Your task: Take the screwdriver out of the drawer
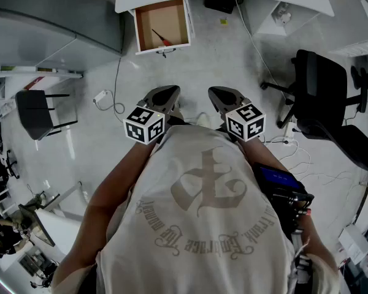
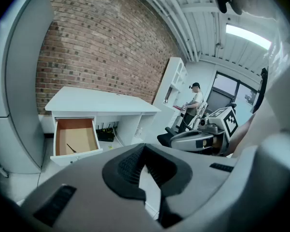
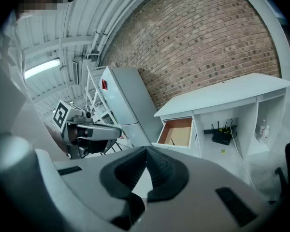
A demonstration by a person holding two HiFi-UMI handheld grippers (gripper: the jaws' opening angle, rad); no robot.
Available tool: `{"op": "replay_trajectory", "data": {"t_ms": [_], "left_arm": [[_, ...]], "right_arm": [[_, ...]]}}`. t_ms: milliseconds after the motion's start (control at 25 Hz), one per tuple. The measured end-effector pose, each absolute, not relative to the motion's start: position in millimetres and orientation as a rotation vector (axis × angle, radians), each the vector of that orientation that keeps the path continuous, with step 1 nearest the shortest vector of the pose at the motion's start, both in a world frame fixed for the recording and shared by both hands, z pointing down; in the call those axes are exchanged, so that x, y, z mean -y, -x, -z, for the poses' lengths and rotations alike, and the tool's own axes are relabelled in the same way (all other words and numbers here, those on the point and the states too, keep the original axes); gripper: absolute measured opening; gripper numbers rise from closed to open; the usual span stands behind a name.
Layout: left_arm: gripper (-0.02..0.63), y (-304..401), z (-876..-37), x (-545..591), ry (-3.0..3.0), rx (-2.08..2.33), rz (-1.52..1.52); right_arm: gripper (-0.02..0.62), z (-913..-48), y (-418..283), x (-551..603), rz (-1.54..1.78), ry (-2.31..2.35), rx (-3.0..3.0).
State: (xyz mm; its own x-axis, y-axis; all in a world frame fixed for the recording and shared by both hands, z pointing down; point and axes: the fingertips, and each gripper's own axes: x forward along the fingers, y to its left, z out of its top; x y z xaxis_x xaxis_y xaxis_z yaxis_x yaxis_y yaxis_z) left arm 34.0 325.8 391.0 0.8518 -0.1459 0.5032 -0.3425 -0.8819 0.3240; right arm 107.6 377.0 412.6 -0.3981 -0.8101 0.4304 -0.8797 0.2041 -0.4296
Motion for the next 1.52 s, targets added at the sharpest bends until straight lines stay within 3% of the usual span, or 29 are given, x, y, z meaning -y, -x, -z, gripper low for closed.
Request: {"op": "replay_trajectory", "data": {"t_ms": [1200,1520], "left_arm": [[0.021,36,-371,-301,-2.537,0.733,-0.5],[0.021,57,-371,-305,-2.515,0.786,-0.502]], "right_arm": [[0.024,-397,-132,-358,-0.929,-1.755,2.337],[0.025,-404,-110,-351,-0.945,-1.667,2.37]]}}
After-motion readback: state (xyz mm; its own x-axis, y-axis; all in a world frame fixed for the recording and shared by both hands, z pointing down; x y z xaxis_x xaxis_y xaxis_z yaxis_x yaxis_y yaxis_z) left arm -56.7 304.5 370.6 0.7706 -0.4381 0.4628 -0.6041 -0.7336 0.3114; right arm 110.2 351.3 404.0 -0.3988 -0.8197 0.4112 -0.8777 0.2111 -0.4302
